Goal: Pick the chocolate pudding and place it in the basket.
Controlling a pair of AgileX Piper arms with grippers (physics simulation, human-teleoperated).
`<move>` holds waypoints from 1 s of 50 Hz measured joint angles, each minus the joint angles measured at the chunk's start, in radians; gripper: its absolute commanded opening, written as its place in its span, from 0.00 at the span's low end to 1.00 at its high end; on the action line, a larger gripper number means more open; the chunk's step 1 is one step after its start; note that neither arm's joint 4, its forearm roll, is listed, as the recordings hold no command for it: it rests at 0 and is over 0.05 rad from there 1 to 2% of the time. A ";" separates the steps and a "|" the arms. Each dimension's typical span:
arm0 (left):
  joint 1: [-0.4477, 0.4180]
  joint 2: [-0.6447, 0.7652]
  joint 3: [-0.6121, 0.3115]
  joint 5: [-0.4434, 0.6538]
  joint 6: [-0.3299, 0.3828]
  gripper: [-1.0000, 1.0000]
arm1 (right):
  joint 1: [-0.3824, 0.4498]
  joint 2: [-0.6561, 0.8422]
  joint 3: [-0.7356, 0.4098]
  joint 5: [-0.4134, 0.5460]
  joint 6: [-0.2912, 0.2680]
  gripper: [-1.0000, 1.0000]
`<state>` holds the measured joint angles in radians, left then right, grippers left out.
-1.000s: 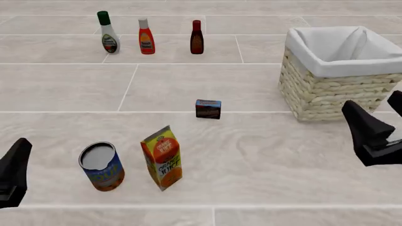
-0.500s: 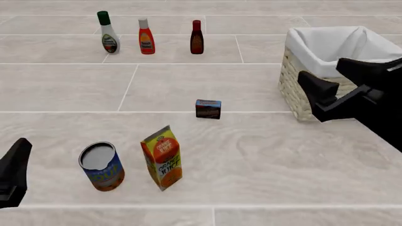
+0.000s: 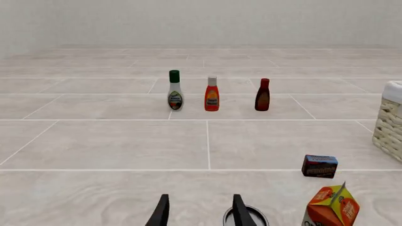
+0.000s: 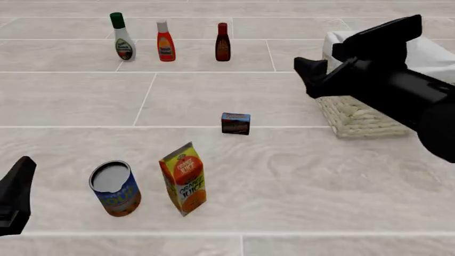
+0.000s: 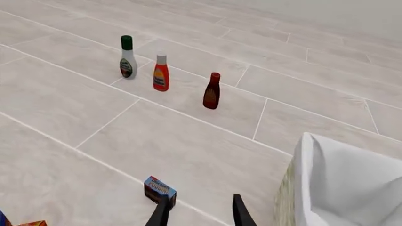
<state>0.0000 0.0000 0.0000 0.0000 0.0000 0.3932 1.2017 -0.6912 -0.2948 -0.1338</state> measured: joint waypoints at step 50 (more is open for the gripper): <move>0.000 0.000 0.000 0.000 0.000 1.00 | 0.080 0.449 -0.537 0.270 -0.012 1.00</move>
<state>0.0000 0.0000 0.0000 0.0000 0.0000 0.4737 1.6506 -1.2277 -0.0251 -0.1462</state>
